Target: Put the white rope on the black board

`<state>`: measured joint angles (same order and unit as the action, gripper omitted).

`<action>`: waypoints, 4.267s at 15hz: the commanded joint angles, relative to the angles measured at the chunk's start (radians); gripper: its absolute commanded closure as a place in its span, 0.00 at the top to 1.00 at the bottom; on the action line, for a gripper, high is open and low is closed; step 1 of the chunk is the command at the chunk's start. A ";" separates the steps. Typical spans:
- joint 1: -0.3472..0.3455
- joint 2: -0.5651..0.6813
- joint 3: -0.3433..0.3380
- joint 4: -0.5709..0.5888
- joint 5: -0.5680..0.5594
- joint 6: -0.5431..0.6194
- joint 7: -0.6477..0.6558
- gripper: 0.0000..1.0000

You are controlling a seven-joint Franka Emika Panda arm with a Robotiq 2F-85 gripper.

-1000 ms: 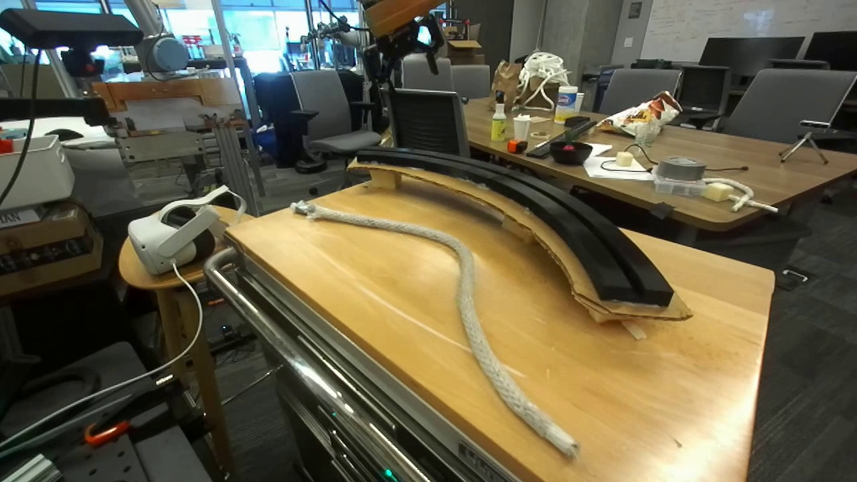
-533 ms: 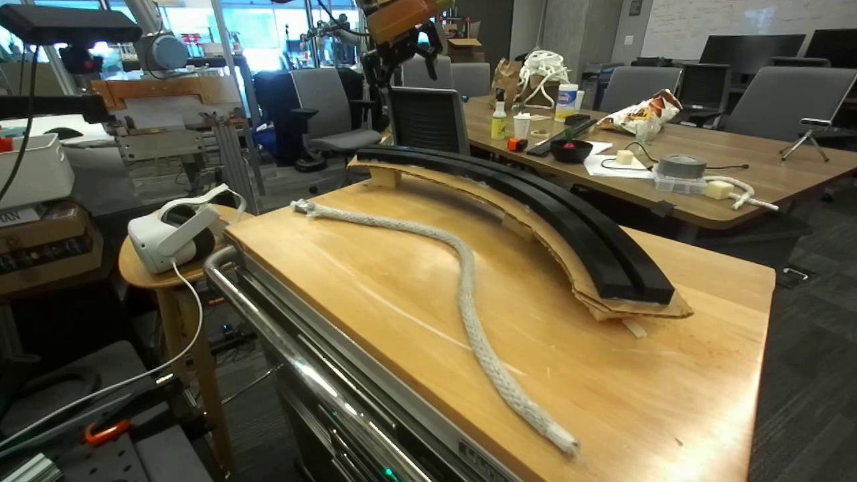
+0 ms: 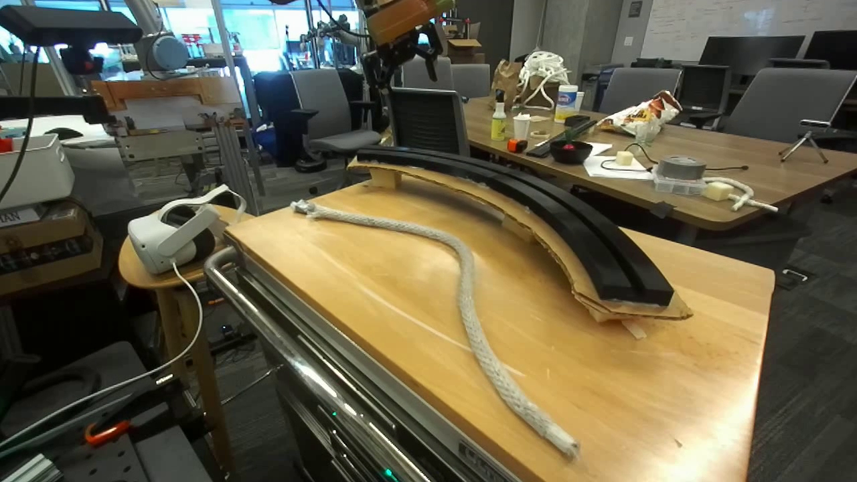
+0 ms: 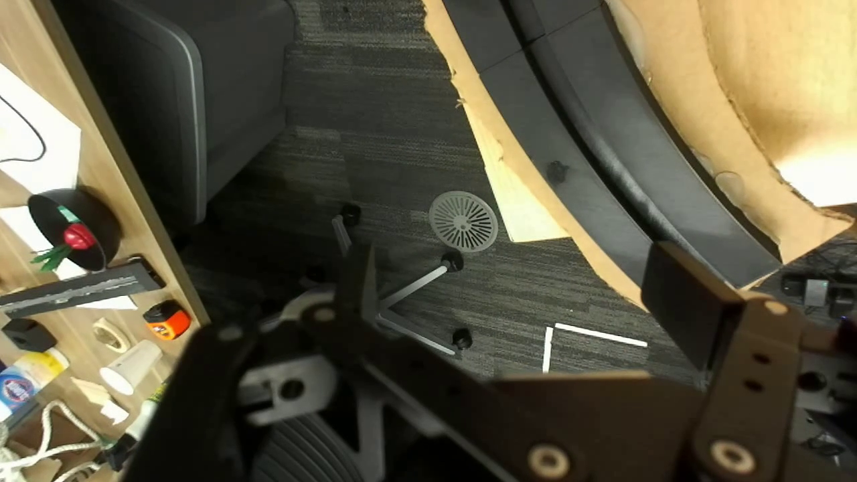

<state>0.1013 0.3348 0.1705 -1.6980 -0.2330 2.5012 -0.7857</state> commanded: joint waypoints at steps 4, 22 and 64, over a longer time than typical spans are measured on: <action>0.003 0.001 -0.002 0.003 0.000 -0.003 0.002 1.00; -0.012 -0.014 0.056 -0.225 0.084 -0.167 -0.430 1.00; 0.002 -0.190 0.047 -0.514 0.188 0.114 -0.310 0.03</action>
<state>0.0891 0.2704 0.2264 -2.1064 -0.0005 2.4982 -1.1399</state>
